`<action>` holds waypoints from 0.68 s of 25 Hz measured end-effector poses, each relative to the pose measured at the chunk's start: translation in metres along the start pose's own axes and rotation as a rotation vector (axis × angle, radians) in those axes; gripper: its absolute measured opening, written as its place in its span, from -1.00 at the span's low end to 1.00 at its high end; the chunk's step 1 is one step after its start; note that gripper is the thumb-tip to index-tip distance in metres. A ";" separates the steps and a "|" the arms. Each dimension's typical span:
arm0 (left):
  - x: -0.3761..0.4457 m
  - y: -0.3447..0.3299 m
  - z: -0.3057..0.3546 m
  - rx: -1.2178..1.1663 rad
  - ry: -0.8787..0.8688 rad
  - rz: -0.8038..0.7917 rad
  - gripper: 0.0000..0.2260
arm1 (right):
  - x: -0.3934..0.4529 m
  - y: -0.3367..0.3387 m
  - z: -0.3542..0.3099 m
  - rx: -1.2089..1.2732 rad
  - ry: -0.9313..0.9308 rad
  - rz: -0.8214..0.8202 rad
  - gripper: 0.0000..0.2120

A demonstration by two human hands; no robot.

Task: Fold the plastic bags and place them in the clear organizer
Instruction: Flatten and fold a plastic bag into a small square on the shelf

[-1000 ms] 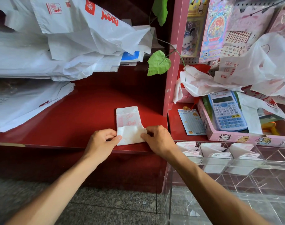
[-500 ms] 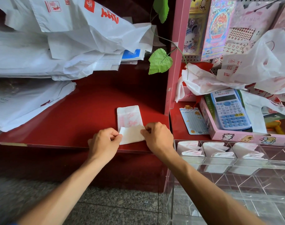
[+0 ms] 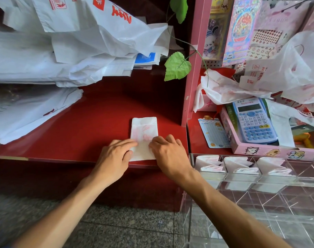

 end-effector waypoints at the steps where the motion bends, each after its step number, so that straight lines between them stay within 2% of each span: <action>1: 0.000 0.001 0.001 0.020 -0.014 -0.018 -0.70 | -0.001 -0.002 -0.002 -0.039 0.019 -0.025 -0.82; 4: -0.002 0.003 -0.006 -0.034 0.023 -0.170 -0.52 | -0.006 -0.003 0.003 0.019 0.011 -0.242 -0.41; 5: -0.004 0.003 -0.009 -0.072 0.026 -0.245 -0.47 | -0.008 -0.003 0.004 -0.001 0.022 -0.297 -0.35; 8: -0.010 0.001 -0.015 -0.112 -0.029 -0.419 -0.46 | -0.014 0.001 0.001 -0.011 0.066 -0.323 -0.38; 13: -0.012 0.010 -0.018 -0.253 -0.021 -0.292 -0.62 | -0.014 0.011 0.020 0.492 0.071 -0.174 -0.79; 14: -0.012 0.012 -0.017 -0.300 0.003 -0.271 -0.64 | -0.014 0.013 0.024 0.577 0.039 -0.170 -0.81; 17: -0.011 0.014 -0.013 -0.483 0.084 -0.185 -0.79 | -0.016 0.014 0.029 0.704 -0.089 -0.186 -0.62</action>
Point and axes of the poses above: each hand's wrist, its own x-axis towards the middle knuckle, its own y-axis out of the back of the hand, z = x × y, the point moved 7 cm from there along x, towards the middle knuckle, and after that the axes turned 13 degrees about -z, right-handed, at the moved point
